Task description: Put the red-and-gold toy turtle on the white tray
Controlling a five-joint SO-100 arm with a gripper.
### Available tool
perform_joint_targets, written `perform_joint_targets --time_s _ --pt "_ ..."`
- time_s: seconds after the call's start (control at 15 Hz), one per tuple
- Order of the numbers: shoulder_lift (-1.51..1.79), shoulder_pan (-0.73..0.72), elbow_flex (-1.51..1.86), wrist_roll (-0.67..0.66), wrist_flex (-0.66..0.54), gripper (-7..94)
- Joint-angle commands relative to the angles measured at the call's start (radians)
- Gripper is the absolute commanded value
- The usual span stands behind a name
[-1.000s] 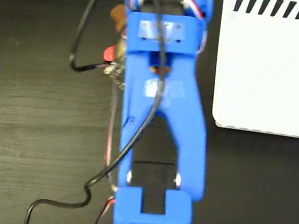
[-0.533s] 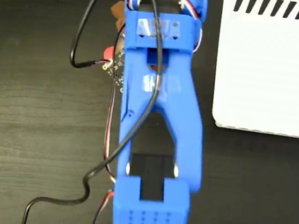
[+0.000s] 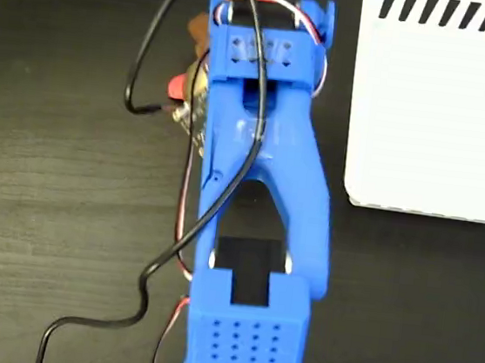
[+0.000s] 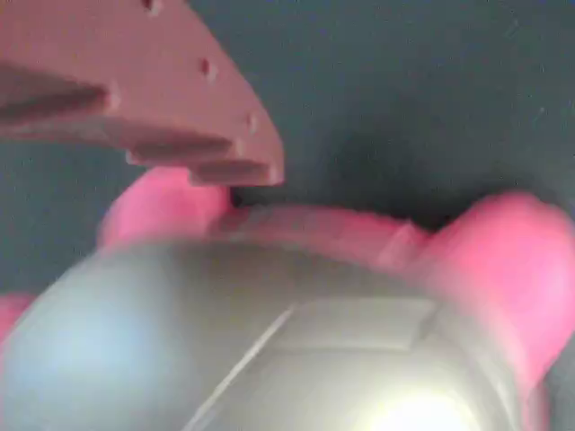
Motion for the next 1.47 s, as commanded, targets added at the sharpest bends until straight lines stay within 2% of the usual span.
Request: perform_joint_targets --time_s 0.0,0.2,0.33,0.4,0.67,0.87,1.4 --pt "0.037 0.012 0.009 -0.003 -0.011 74" --pt "0.026 0.012 0.032 0.006 -0.049 74" --pt "0.026 0.006 0.032 0.014 -0.06 62" --pt "0.025 0.002 0.032 0.018 -0.063 52" --pt "0.026 -0.008 0.031 0.043 -0.067 2" --pt "0.046 -0.009 0.009 0.095 -0.052 0" --pt "0.356 -0.038 -0.316 0.445 0.236 0"
